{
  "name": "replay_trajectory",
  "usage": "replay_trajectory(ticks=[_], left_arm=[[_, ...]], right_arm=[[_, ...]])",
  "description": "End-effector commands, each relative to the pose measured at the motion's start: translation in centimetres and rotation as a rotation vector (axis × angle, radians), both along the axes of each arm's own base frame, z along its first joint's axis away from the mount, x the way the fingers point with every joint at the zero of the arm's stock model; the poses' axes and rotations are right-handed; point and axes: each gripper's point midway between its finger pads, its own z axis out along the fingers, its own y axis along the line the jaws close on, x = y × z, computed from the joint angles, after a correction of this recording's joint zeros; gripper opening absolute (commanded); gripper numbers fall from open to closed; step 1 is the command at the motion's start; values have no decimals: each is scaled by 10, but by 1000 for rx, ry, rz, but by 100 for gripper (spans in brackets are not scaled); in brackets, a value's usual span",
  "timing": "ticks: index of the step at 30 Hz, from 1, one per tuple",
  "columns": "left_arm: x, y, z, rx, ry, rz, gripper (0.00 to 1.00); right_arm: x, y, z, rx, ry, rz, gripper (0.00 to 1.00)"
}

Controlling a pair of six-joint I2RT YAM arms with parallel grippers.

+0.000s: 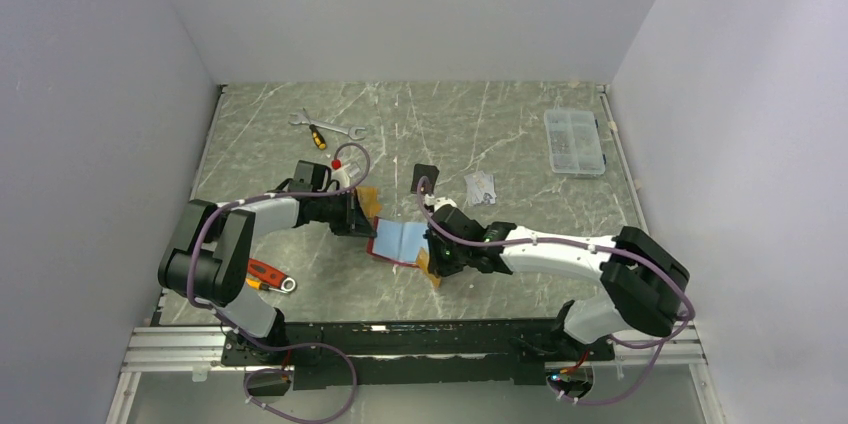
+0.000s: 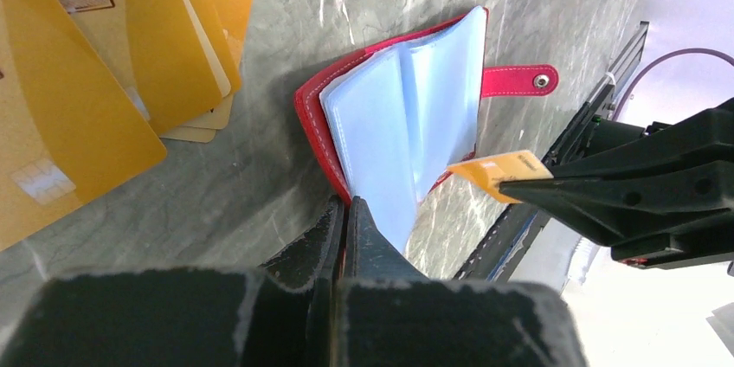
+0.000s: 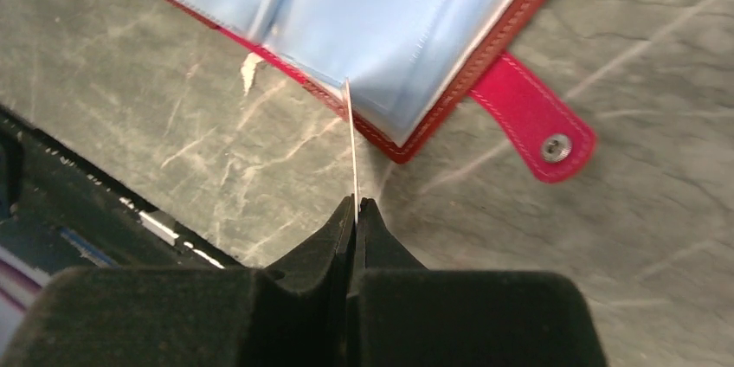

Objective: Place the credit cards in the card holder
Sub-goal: Insert the credit card into the card holder.

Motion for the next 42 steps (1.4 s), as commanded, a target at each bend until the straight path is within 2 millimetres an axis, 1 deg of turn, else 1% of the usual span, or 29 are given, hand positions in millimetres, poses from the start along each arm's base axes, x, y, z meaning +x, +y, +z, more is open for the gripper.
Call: replay_trajectory(ticks=[1,3,4,5,7,8,10,11,12,13,14,15,17,18,20,21,22,24,25,27,31,32,33,34,35,36,38,39,42], left_arm=[[-6,-8,13,-76,-17,-25,0],[-6,-7,13,-72,-24,-27,0],[-6,-8,14,-75,-27,-34,0],[-7,-8,15,-78,-29,-39,0],[-7,-10,16,-83,-32,-44,0],[-7,-10,17,-83,-33,-47,0],[-7,-10,18,-81,-36,-49,0],[-7,-10,18,-77,-33,-47,0],[-7,-10,18,-77,-33,-46,0],[-7,-10,18,-78,-31,-43,0],[-7,-10,18,-78,-29,-41,0],[-6,-10,18,-78,-30,-40,0],[-6,-9,16,-68,-28,-35,0],[-6,-8,16,-65,-29,-34,0],[-6,-7,15,-58,-35,-32,0],[-6,-7,14,-54,-38,-32,1],[-6,-6,13,-50,-41,-34,5],[-5,-4,11,-37,-41,-32,11],[-5,-4,12,-35,-44,-37,14],[-5,-4,13,-32,-47,-42,18],[-6,-6,16,-45,-49,-57,30],[-5,-7,19,-51,-55,-66,37],[-4,-8,22,-55,-65,-81,49],[-3,-9,26,-59,-76,-100,63],[-2,-11,30,-65,-93,-135,87],[-2,-12,33,-63,-108,-178,98],[-2,-14,37,-55,-134,-272,99],[-6,-13,36,-53,-138,-319,99],[-10,-15,44,-52,-209,-446,99]], right_arm=[[11,-20,7,-73,-80,-61,0],[0,-4,13,-4,-63,15,0],[-11,7,19,58,-30,76,0],[-13,14,26,105,-29,103,0],[-23,35,48,233,-9,178,0],[-24,42,58,276,-5,196,0],[-20,56,76,357,-2,212,0],[-13,59,79,357,-15,188,0],[-2,60,78,341,-28,142,0],[12,58,73,306,-42,68,0],[25,55,63,274,-38,-9,0],[33,56,55,274,-24,-57,0],[39,68,44,304,17,-77,0],[42,72,37,286,29,-90,0],[45,67,12,194,59,-138,0],[46,63,5,174,58,-167,0],[46,58,-1,173,56,-195,0],[47,55,-6,201,48,-231,0],[50,53,-6,211,28,-252,0],[51,51,-9,208,21,-268,0],[47,49,-19,177,39,-254,0],[46,47,-21,173,42,-251,0],[43,45,-23,170,44,-243,0],[40,41,-26,163,49,-238,0],[37,37,-28,152,51,-233,0],[34,33,-31,140,53,-226,0],[28,24,-36,115,58,-217,0],[25,21,-37,110,61,-215,0],[23,13,-35,95,46,-199,0]])
